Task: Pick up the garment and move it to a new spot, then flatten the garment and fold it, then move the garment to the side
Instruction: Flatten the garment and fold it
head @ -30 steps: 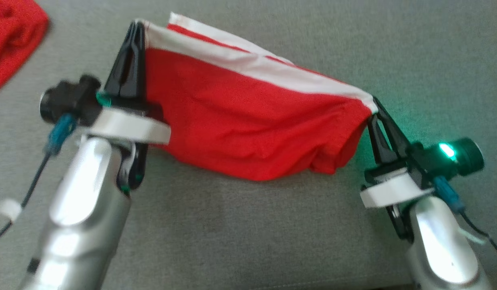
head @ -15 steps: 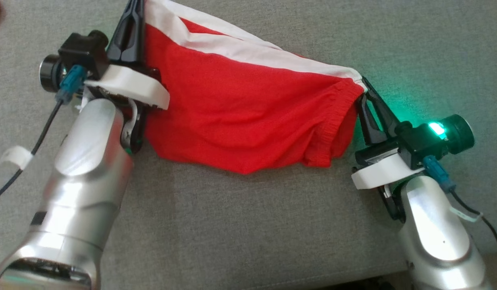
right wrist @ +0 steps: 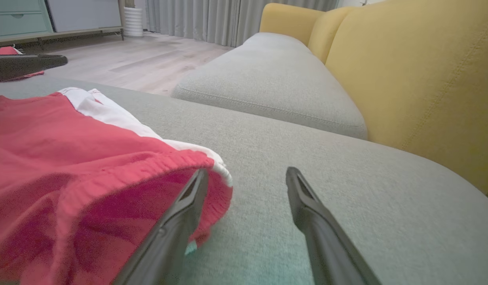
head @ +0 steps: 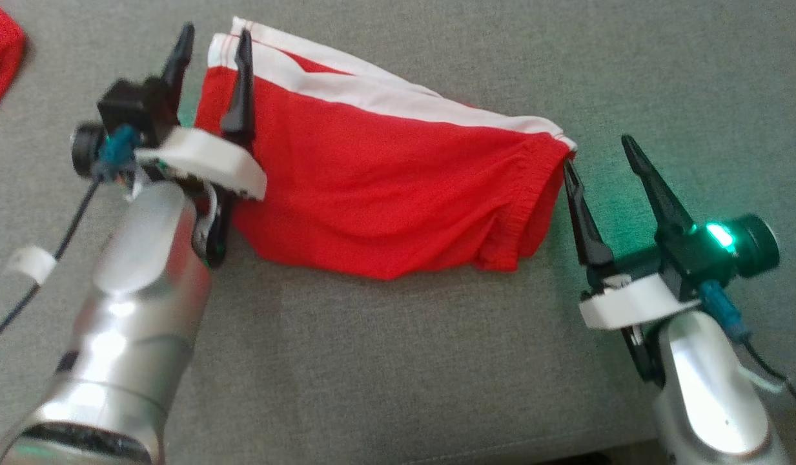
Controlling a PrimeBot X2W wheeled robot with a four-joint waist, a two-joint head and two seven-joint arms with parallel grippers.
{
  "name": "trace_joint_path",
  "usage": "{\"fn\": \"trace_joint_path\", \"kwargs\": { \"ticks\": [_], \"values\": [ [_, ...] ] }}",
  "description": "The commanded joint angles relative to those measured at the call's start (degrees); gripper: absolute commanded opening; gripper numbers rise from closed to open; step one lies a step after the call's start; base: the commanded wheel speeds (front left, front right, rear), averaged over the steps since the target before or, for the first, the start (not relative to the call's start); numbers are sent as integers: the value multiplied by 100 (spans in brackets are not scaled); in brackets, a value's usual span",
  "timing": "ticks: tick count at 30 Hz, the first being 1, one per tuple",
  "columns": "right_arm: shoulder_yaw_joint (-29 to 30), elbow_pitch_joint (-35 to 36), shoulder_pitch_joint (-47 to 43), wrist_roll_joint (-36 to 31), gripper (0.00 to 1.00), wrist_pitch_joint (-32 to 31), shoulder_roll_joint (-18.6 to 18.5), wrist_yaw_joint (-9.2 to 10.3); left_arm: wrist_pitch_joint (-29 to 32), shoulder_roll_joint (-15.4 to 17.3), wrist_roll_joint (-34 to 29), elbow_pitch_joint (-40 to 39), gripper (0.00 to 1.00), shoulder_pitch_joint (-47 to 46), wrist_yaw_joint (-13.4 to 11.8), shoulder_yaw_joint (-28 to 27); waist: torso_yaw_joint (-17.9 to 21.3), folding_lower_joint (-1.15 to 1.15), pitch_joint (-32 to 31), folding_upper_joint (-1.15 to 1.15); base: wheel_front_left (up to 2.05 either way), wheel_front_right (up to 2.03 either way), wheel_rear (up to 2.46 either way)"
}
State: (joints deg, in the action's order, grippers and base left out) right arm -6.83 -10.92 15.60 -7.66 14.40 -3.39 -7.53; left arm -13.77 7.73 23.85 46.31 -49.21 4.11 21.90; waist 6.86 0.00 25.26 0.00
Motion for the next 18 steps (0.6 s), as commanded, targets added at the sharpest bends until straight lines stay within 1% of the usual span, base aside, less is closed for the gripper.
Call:
{"fn": "trace_joint_path", "kwargs": {
  "ticks": [1, 7, 8, 11, 12, 18],
  "values": [
    [-37, 225, -193, -65, 100, 59, 51, 4, -63, 110, 83, -111, 100, 159, 27, -184, -27, 0, -184, 0, 0, 0, 0],
    [173, 315, -613, -165, 100, 60, 51, 4, 38, 153, 296, -218, 100, 751, 29, -246, -58, 0, -603, 0, 0, 0, 0],
    [256, 376, -726, -155, 100, 59, 51, 4, 169, 188, 375, -267, 100, 953, 17, -267, -50, 0, -744, 0, 0, 0, 0],
    [365, 520, -858, -112, 100, 46, 51, 4, 455, 271, 505, -315, 100, 1229, -25, -314, -29, 0, -913, 0, 0, 0, 0],
    [365, 520, -858, -112, 100, 46, 51, 4, 455, 271, 505, -315, 100, 1229, -25, -314, -29, 0, -913, 0, 0, 0, 0],
    [359, 924, -933, 127, 100, -53, 51, 4, 957, 391, 789, -434, 100, 1552, -92, -448, 60, 0, -1003, 0, 0, 0, 0]
  ]
}}
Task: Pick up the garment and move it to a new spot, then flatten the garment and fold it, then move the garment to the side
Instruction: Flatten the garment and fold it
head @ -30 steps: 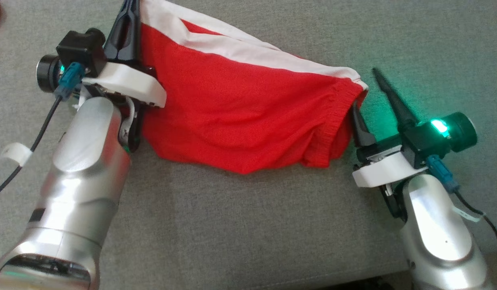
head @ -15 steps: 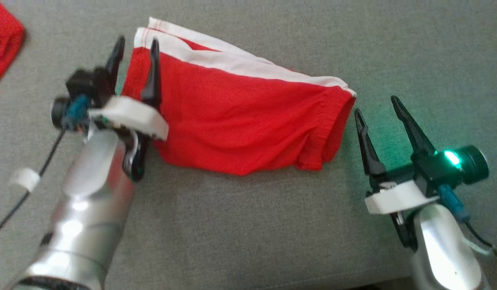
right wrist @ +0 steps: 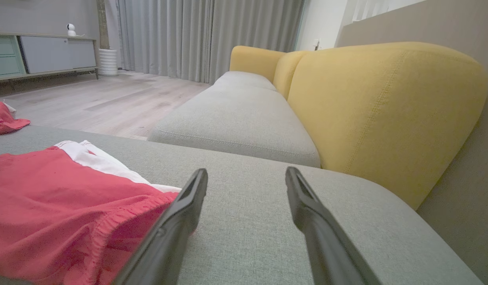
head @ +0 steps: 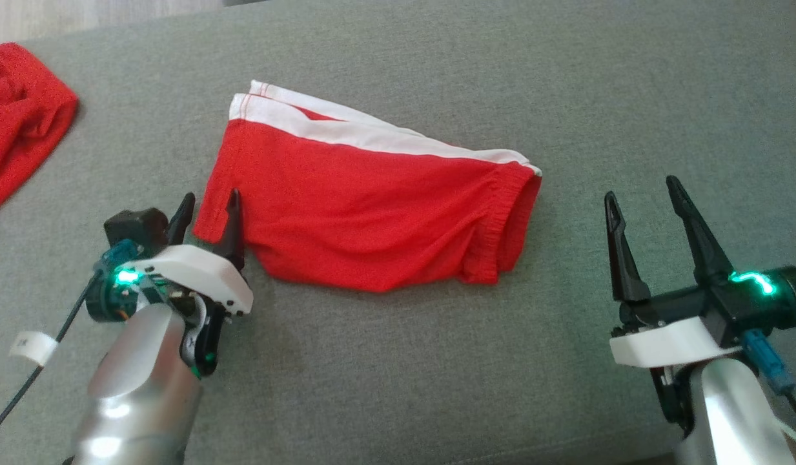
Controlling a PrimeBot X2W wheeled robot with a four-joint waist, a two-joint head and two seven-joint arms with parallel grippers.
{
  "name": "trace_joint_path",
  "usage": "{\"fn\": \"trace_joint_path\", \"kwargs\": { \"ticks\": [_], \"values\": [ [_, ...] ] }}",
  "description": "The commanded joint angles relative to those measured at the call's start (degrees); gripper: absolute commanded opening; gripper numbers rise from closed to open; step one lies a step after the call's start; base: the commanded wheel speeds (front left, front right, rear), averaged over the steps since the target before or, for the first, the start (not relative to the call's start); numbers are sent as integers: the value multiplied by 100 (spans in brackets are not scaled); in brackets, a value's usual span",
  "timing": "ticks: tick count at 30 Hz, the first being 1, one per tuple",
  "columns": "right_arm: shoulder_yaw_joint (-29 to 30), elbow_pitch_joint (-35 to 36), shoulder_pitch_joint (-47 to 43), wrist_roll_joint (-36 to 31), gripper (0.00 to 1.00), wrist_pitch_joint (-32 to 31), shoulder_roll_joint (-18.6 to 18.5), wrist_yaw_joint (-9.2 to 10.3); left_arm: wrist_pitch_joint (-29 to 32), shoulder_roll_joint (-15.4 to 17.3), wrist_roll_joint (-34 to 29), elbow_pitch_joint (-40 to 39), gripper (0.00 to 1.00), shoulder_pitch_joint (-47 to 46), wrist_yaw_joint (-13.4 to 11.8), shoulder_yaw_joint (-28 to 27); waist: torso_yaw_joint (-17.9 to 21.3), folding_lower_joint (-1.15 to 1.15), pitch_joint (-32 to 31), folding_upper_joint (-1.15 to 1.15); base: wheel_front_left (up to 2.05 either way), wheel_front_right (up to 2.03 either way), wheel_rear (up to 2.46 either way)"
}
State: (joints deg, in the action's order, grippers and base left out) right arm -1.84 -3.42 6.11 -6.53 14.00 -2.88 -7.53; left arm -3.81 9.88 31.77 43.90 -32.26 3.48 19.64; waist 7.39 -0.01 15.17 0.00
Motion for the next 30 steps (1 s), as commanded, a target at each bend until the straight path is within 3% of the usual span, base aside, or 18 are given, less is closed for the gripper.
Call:
{"fn": "trace_joint_path", "kwargs": {
  "ticks": [1, 6, 13, 16, 17, 18, 30],
  "values": [
    [-162, 248, 26, 60, 100, -41, 0, 4, 25, 195, 19, -208, 100, -122, -45, -230, 22, 1, 17, 0, 0, 0, 0],
    [-272, 539, 116, 190, 100, -182, 0, 4, 350, 232, 113, -273, 100, -99, -49, -207, 76, 1, 134, 0, 0, 0, 0],
    [-288, 647, 227, 244, 100, -221, 0, 4, 842, 66, 236, -483, 99, -65, 140, 61, 57, 1, 227, 0, 0, 0, 0],
    [-266, 625, 274, 251, 100, -217, 0, 4, 895, 7, 276, -636, 24, -16, 158, 117, 21, 1, 214, 0, 0, 0, 0],
    [-261, 622, 289, 255, 100, -215, 0, 4, 862, 7, 265, -682, 7, 2, 137, 121, 8, 1, 203, 0, 0, 0, 0],
    [-258, 620, 304, 255, 100, -212, 0, 4, 821, 6, 254, -723, 0, 21, 113, 122, -8, 1, 189, 0, 0, 0, 0],
    [132, 510, 231, 246, 100, -276, 1, 4, 228, -103, 383, -1399, 0, 755, -173, -26, -617, 1, -246, 0, 0, 0, 0]
  ]
}}
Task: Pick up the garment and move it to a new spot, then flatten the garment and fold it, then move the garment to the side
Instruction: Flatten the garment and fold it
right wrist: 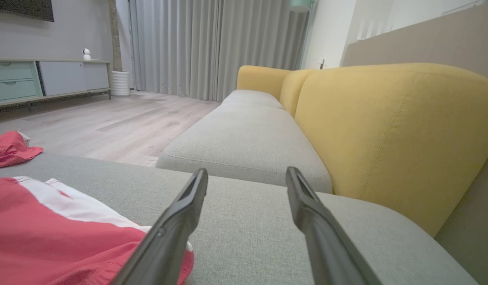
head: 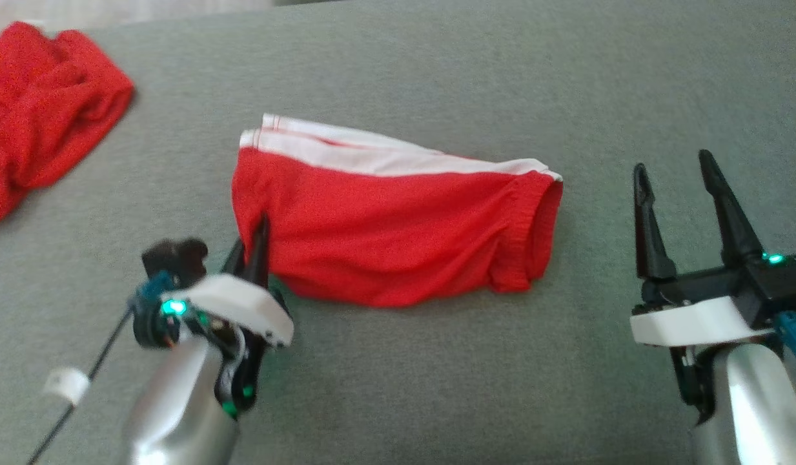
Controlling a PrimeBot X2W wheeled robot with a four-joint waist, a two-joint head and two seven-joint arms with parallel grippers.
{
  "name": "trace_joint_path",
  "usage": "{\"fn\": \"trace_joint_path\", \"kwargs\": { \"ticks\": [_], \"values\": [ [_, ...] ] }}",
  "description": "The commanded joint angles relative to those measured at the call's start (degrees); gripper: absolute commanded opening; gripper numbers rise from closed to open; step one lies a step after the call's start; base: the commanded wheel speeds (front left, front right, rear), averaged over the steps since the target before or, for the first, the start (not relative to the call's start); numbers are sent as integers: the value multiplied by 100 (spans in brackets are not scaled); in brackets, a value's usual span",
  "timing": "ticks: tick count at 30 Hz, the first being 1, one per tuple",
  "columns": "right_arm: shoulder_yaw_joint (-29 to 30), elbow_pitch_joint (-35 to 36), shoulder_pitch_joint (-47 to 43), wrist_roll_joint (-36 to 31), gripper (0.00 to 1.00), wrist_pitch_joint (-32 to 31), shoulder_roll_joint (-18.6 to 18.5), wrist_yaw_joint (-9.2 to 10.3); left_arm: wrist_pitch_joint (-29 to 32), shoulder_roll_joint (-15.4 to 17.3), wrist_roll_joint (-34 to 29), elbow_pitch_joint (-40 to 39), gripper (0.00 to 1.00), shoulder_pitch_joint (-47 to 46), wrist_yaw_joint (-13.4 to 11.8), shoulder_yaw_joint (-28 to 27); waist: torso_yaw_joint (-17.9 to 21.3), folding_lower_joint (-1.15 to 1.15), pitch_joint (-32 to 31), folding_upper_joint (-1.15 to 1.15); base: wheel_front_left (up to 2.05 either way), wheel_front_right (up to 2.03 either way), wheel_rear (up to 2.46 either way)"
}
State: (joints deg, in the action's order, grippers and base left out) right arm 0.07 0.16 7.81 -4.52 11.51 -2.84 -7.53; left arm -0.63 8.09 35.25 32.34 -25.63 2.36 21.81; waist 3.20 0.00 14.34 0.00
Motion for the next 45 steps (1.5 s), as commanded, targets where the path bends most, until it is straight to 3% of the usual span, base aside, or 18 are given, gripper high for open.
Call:
{"fn": "trace_joint_path", "kwargs": {
  "ticks": [1, 7, 17, 18, 20, 21, 30, 33, 45],
  "values": [
    [-3, 139, 48, 59, 100, -47, -4, 4, -126, 49, 55, -335, 0, 219, -95, -246, -271, 0, -212, 0, 0, 0, 0],
    [235, 32, -51, 198, 100, -273, -4, 4, -342, -120, 192, -856, 0, 996, -302, -252, -565, 0, -452, 0, 0, 0, 0],
    [148, -76, -166, 254, 100, -478, -4, 4, -528, -261, 300, -1226, 0, 1569, -483, -193, -673, 0, -615, 0, 0, 0, 0],
    [137, -93, -170, 257, 100, -482, -4, 4, -569, -262, 292, -1240, 5, 1586, -499, -199, -670, 0, -626, 0, 0, 0, 0],
    [113, -134, -183, 266, 100, -486, -4, 4, -700, -240, 241, -1264, 75, 1604, -519, -212, -659, 0, -664, 0, 0, 0, 0],
    [99, -153, -194, 272, 100, -491, -4, 4, -760, -225, 224, -1277, 100, 1611, -516, -220, -653, 0, -684, 0, 0, 0, 0],
    [54, -336, -357, 354, 100, -591, -4, 4, -1180, 169, -170, -1671, 100, 1643, -491, -237, -658, 0, -1028, 0, 0, 0, 0],
    [-90, -483, -488, 523, 100, -759, -4, 4, -1207, 301, -308, -1983, 100, 1851, -634, -225, -730, 0, -1209, 0, 0, 0, 0],
    [-649, -1121, 74, 1058, 100, -1405, -4, 4, -1175, 276, -290, -2338, 100, 2161, -829, -176, -1103, 0, -1117, 0, 0, 0, 0]
  ]
}}
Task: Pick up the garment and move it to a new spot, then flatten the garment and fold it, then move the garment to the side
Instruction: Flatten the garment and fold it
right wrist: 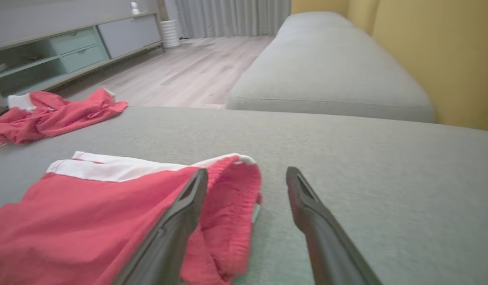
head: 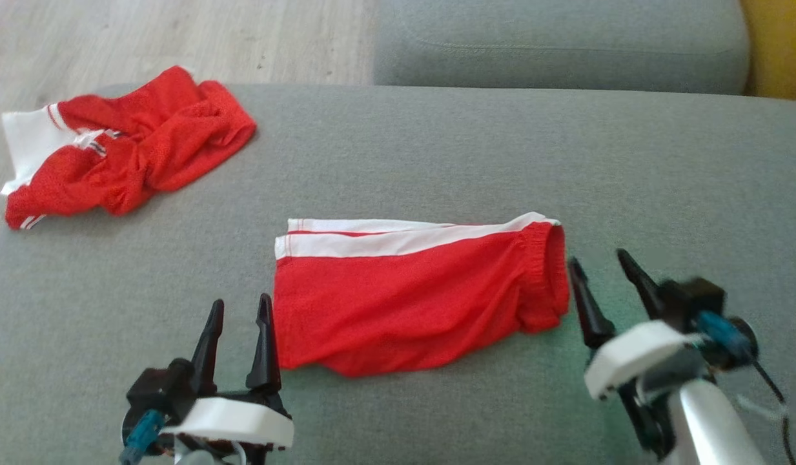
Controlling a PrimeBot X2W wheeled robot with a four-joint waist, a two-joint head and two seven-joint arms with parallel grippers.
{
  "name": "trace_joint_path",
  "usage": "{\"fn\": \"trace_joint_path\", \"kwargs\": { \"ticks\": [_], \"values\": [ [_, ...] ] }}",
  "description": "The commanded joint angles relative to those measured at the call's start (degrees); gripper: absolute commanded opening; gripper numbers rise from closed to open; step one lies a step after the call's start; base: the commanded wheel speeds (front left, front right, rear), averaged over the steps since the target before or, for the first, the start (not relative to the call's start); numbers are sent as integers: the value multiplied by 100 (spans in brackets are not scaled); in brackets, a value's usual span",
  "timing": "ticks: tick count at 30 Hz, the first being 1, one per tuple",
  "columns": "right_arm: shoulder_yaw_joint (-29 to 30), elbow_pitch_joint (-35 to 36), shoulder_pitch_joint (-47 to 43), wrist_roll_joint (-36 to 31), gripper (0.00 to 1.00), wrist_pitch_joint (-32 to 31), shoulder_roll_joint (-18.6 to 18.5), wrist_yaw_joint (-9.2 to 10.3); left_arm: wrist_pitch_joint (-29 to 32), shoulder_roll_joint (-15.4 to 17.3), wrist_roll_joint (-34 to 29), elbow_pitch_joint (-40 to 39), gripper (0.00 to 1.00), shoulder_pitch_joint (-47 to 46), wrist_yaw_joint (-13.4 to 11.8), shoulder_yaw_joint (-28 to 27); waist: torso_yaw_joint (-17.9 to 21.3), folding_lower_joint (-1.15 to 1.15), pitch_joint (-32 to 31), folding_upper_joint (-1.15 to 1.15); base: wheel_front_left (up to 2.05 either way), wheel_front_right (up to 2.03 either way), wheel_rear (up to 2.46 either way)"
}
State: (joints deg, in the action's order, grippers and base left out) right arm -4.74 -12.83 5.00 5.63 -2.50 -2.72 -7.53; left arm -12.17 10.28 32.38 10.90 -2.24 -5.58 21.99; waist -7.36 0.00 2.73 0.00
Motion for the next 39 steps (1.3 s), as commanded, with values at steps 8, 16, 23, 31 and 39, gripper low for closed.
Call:
{"fn": "trace_joint_path", "kwargs": {
  "ticks": [8, 16, 23, 31, 39],
  "values": [
    [-289, -608, 943, -155, 100, -401, -16, 4, -44, -23, -15, -210, 100, -260, -54, -129, -260, 0, 249, 0, 0, 0, 0],
    [4, -1439, 1276, -450, 100, -671, -16, 4, -103, -48, 15, -156, 100, -343, -72, -185, -391, 0, 452, 0, 0, 0, 0],
    [-41, -2019, 1478, 105, 100, -1032, -16, 4, -150, -87, 10, -102, 100, -385, -79, -190, -394, 0, 514, 0, 0, 0, 0],
    [-336, -2340, 1810, 672, 0, -1365, -16, 4, -184, -124, -1, -22, 100, -429, -62, -161, -263, 0, 472, 0, 0, 0, 0],
    [112, -2086, 2024, 510, 0, -1788, -231, 4, -203, -159, -48, -79, 100, -445, -63, -83, -49, 0, 398, 0, 0, 0, 0]
  ]
}}
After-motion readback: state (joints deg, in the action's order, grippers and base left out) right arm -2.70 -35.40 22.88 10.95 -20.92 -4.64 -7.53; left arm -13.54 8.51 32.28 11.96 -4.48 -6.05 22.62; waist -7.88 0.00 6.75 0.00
